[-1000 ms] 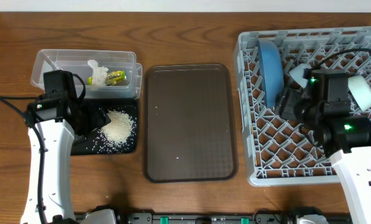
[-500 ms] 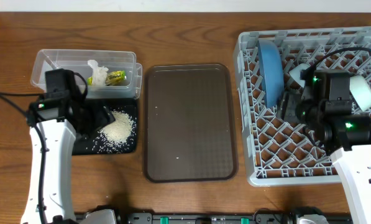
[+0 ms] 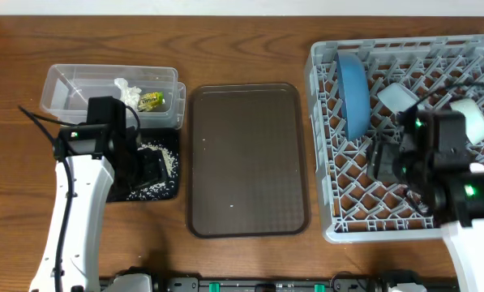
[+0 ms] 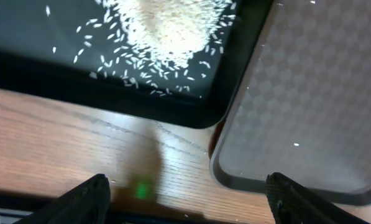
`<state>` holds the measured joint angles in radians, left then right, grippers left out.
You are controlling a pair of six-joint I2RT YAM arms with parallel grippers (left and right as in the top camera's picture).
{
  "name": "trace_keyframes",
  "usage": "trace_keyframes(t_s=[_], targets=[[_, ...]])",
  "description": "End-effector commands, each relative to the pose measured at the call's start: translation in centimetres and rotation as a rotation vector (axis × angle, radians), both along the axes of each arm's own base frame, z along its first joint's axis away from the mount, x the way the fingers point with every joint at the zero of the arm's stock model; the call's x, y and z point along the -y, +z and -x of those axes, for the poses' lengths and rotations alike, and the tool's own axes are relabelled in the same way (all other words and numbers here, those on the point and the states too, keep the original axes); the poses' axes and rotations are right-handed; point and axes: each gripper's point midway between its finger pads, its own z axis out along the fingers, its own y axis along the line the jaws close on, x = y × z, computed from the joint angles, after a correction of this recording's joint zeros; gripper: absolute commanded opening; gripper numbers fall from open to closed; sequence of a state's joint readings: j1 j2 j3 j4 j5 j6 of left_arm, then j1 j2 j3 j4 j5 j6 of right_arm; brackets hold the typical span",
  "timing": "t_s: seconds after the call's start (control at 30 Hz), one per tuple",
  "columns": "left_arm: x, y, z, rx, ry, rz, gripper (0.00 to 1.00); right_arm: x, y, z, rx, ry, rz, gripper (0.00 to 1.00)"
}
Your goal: Sort waste into correct bins and load items into the dishwasher rack
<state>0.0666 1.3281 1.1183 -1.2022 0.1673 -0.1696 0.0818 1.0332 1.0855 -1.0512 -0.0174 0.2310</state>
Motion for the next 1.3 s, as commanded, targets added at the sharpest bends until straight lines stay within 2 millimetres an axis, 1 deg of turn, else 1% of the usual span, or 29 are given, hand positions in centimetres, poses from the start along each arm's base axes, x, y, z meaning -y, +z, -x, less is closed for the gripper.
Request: trace_keyframes(t_s=[0.0,0.07,0.13,0.17,0.2,0.23,0.37,0.47,0.63,0.8,1.27], targets=[[0.7,1.4,0.4,0.103,-0.073,-0.007,0.83,0.5,-0.2,1.2,0.048,-0.025,0.001,0.78],[1.0,2.3,0.4,0.193,-0.088,-0.012,0.83,0.4,-0.6,1.8,0.096,-0.029,-0.012,0.86],[1.5,3.4,0.6,0.305,-0.115,-0.018,0.83,0.3,-1.1,2.6,0.143,-0.052,-0.038,0.9],[1.8,4.0,1.0,0.364,-0.14,-0.022,0.83,0.4,-1.3,3.0,0.167,-0.068,-0.053,0.93],[2.0,4.5,1.4,0.424,-0.164,-0.027,0.83,0.4,-1.5,3.5,0.191,-0.086,-0.071,0.98],[2.2,4.9,1.9,0.474,-0.173,-0.029,0.83,0.5,-1.6,3.9,0.209,-0.1,-0.085,0.99],[2.4,6.7,3.3,0.667,-0.182,-0.034,0.83,0.6,-2.5,5.2,0.254,-0.125,-0.114,0.99],[2.4,8.8,4.1,0.799,-0.179,-0.041,0.83,0.6,-3.4,5.7,0.248,-0.125,-0.114,0.99],[2.4,10.1,5.3,0.88,-0.177,-0.046,0.83,0.7,-4.6,6.5,0.194,-0.127,-0.105,0.99],[2.4,10.1,5.4,0.884,-0.177,-0.046,0.83,0.7,-5.3,7.3,0.15,-0.128,-0.098,0.99],[2.4,10.1,5.4,0.881,-0.177,-0.046,0.83,0.7,-5.4,7.4,0.148,-0.129,-0.098,0.99]])
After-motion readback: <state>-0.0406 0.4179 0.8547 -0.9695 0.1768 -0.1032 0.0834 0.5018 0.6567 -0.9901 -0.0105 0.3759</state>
